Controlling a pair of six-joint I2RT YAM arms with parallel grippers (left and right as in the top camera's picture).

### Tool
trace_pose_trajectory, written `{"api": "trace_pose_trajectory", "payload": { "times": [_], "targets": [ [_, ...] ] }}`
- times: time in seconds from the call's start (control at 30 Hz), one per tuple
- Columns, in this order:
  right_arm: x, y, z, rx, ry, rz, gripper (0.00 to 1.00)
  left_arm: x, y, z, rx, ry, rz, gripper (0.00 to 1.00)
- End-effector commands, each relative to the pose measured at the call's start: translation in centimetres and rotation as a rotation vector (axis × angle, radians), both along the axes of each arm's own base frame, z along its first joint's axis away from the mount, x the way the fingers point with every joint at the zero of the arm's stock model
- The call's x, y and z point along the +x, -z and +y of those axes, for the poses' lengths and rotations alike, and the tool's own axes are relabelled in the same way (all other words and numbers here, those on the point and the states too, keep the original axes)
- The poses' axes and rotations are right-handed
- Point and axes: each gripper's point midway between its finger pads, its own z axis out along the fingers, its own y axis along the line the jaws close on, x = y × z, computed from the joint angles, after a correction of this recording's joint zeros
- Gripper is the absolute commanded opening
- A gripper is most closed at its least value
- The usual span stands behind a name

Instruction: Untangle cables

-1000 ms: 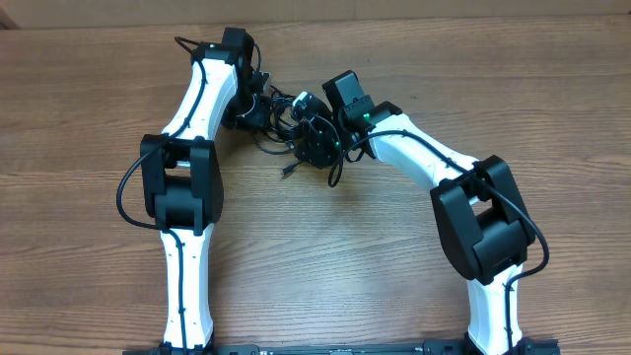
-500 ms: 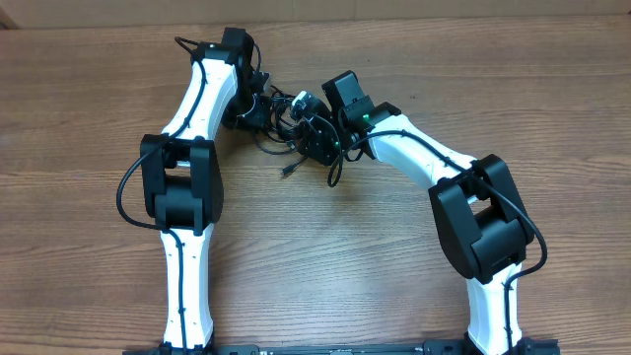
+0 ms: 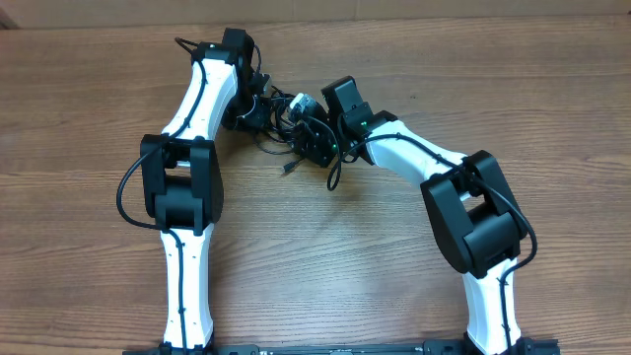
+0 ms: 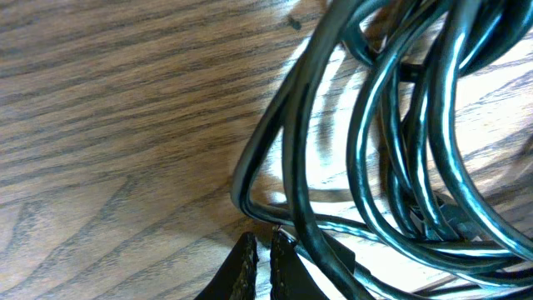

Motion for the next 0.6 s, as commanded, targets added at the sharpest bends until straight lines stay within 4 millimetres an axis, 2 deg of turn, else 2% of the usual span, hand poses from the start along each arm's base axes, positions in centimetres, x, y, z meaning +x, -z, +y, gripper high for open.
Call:
{"api": "trace_pose_trajectory", "payload": {
  "times": [0.0,0.03,0.13,0.23,0.33,0.47,0.53,0.57],
  "targets": [
    [-0.1,2.0,-0.8,-0.035,0.02,0.03,0.18,-0.2,-0.6,-0.7,-0.019,0.024,-0.007,0.09],
    [-0.2,2.0,-0.9,-0.035,0.024,0.035,0.04,-0.2,-0.6,-0.7,-0.019,0.024,-0.007,0.09],
    [-0.6,1.6,-1.1,-0.04,0.037,0.061,0.04,-0.2,-0.6,-0.7,-0.019,0.024,-0.006,0.07],
    [-0.4,-0.3,-1.5,0.005,0.14,0.12,0.04,-0.2,-0.6,-0.7,-0.019,0.003,-0.004,0.09],
    [-1.4,-5.1,-2.1,0.112,0.211,0.23,0.04,-0.1,-0.6,-0.6,-0.019,-0.03,-0.001,0.11],
    [-3.5,-10.1,-2.5,0.252,0.144,0.322,0.04,-0.1,-0.6,-0.6,-0.021,-0.058,0.0,0.13],
    [-3.4,-11.5,-3.4,0.276,0.153,0.319,0.04,0.0,-0.6,-0.6,-0.022,-0.066,-0.001,0.13],
    [-3.2,-11.6,-3.7,0.276,0.162,0.318,0.04,0.0,-0.6,-0.6,-0.021,-0.072,-0.001,0.13]
  ]
}}
